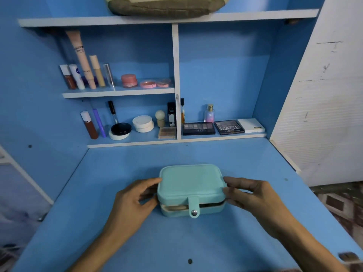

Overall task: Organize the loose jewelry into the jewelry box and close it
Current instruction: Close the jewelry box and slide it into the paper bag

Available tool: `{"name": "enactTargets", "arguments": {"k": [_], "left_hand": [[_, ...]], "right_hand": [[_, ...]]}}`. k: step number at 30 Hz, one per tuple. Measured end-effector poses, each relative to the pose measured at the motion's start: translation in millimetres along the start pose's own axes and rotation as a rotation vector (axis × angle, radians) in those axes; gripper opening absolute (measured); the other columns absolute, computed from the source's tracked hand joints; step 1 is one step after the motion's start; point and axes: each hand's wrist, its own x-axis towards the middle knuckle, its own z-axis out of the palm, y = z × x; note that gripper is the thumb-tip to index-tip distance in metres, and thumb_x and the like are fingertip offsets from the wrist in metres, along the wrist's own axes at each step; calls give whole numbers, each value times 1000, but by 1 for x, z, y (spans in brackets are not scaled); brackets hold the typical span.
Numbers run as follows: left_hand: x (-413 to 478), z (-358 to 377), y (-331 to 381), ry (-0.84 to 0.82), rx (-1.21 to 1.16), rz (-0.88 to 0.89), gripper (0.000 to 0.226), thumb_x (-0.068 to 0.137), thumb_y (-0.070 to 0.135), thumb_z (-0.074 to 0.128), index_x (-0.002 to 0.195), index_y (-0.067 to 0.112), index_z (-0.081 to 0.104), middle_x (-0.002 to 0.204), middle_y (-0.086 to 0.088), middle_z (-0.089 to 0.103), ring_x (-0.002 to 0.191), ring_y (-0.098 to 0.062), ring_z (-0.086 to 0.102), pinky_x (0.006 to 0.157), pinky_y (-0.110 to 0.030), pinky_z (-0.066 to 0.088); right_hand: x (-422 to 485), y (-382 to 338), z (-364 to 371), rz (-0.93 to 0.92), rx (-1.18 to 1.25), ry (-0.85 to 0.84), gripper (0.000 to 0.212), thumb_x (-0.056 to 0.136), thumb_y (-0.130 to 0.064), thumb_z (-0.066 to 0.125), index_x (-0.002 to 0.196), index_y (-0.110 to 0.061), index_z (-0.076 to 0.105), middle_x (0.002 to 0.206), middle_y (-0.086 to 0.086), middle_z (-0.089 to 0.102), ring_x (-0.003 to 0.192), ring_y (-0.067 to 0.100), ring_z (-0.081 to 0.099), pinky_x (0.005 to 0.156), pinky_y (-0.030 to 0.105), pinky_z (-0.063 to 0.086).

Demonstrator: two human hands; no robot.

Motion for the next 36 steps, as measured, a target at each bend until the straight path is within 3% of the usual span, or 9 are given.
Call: {"name": "enactTargets", "arguments": {"k": [5,8,12,13,17,20,23,32,36], "left_hand": [[-2,-5,-2,-87,12,25,69,80,-13,71,118,44,70,107,21,71,95,-3,72,87,-21,56],[-6,-7,-4,-99,76,84,52,82,8,60,125,37,65,111,21,67,98,-2,70,90,-21,54],[-8,-5,0,-33,274,224,40,90,31,49,121,25,72,122,16,60,111,-3,61,94,-24,49],[-7,-3,5,-35,303,254,39,93,35,49,122,24,72,126,13,58,115,-6,60,97,-24,47],[0,10,22,-186,387,329,43,100,44,42,136,31,62,146,10,49,136,-10,44,111,-26,36],[3,24,24,-270,498,412,43,102,42,40,139,33,59,153,0,46,142,-23,40,116,-38,34],[5,29,19,-293,528,427,42,101,41,42,138,34,60,152,-1,48,141,-26,41,115,-46,37],[5,29,-2,-272,477,517,45,105,51,42,144,32,54,157,6,43,149,-19,30,121,-39,28],[5,29,-5,-282,533,559,47,103,50,46,146,31,52,159,5,39,150,-22,28,121,-40,27]], "right_hand": [[-3,1,2,-11,-50,50,24,83,-13,78,106,-20,78,92,0,78,86,17,75,101,47,53],[-4,3,6,-19,-118,90,27,83,-16,78,109,-23,76,99,-7,75,81,13,75,97,45,55],[-5,9,7,-133,-391,129,28,88,-24,73,114,-32,72,107,-9,64,73,0,68,62,17,50],[-6,11,7,-173,-440,133,29,89,-24,72,116,-33,71,108,-7,61,74,1,67,61,16,49],[-9,20,14,-479,-744,197,34,90,-20,67,121,-33,71,117,-4,55,103,14,60,88,30,51],[-14,18,26,-692,-874,94,32,92,-31,55,118,-33,73,124,0,56,107,22,60,89,33,50],[-13,23,36,-832,-967,-31,30,92,-39,58,116,-29,73,122,0,59,107,20,61,89,39,53],[2,39,37,-915,-1021,6,39,83,-48,70,118,-32,65,124,-3,57,110,18,55,94,29,36],[5,43,42,-925,-984,36,40,79,-42,75,115,-32,62,126,-4,57,114,19,54,98,36,38]]}}
